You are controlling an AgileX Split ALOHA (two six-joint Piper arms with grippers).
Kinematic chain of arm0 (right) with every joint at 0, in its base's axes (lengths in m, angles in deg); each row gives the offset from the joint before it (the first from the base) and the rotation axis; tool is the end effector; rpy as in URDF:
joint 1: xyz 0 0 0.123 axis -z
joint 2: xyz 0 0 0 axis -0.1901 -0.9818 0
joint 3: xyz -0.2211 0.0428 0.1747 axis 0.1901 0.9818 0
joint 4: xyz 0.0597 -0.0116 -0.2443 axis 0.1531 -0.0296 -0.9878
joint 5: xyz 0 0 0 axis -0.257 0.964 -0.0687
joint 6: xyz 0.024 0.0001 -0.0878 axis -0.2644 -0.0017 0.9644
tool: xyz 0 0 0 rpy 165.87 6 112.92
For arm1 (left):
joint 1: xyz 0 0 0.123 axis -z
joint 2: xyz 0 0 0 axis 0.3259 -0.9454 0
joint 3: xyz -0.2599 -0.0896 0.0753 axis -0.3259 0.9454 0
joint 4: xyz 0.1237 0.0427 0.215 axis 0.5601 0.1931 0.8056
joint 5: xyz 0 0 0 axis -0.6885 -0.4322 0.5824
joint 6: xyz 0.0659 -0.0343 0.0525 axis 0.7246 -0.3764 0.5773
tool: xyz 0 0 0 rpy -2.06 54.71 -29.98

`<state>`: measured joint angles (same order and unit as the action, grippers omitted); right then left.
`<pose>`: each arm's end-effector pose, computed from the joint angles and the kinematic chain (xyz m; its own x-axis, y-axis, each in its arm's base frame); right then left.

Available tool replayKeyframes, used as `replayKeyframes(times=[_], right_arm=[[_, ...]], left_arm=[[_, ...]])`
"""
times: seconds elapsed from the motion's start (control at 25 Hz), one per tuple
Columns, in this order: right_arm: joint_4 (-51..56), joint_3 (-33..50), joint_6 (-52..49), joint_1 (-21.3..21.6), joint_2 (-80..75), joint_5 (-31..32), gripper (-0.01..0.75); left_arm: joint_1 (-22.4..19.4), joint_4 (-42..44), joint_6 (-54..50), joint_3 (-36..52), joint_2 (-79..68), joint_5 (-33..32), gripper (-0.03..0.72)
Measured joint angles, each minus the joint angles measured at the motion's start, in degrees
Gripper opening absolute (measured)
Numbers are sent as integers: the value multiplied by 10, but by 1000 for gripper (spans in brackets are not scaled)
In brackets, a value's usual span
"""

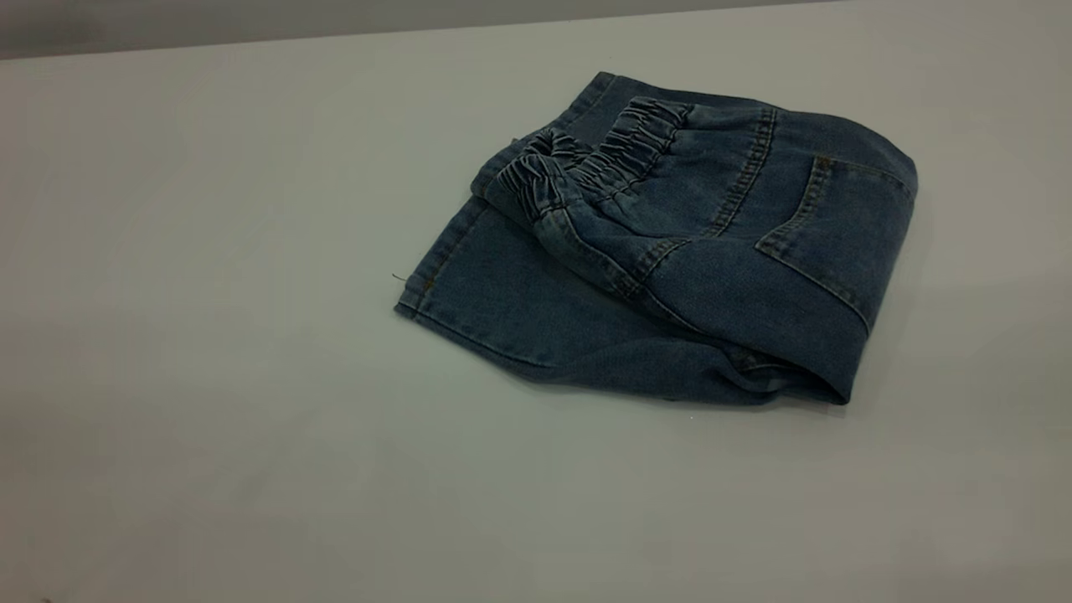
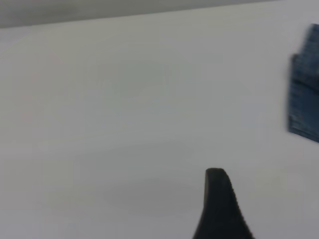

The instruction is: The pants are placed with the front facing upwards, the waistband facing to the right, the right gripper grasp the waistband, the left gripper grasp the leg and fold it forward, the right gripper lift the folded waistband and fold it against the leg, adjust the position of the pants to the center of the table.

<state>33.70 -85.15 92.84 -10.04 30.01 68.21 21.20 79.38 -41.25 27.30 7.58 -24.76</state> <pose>-0.0065 0.0105 0.2793 -0.4406 -0.1217 -0.8894 -0.1449 0.9874 -0.0634 -0.0063 0.0003 0.2771 -0.4644 0.0662 -0.8832 0.0607 0.9972 0.0428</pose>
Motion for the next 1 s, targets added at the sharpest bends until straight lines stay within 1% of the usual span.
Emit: replayKeyframes(times=[0.08,0.16,1.0], right_arm=[[0,0,0,-4,0,0,505],[0,0,0,-4,0,0,505],[0,0,0,-4,0,0,502]], left_arm=[[-27,0,0,0,0,0,415],[-38,0,0,0,0,0,415],[-37,0,0,0,0,0,415]])
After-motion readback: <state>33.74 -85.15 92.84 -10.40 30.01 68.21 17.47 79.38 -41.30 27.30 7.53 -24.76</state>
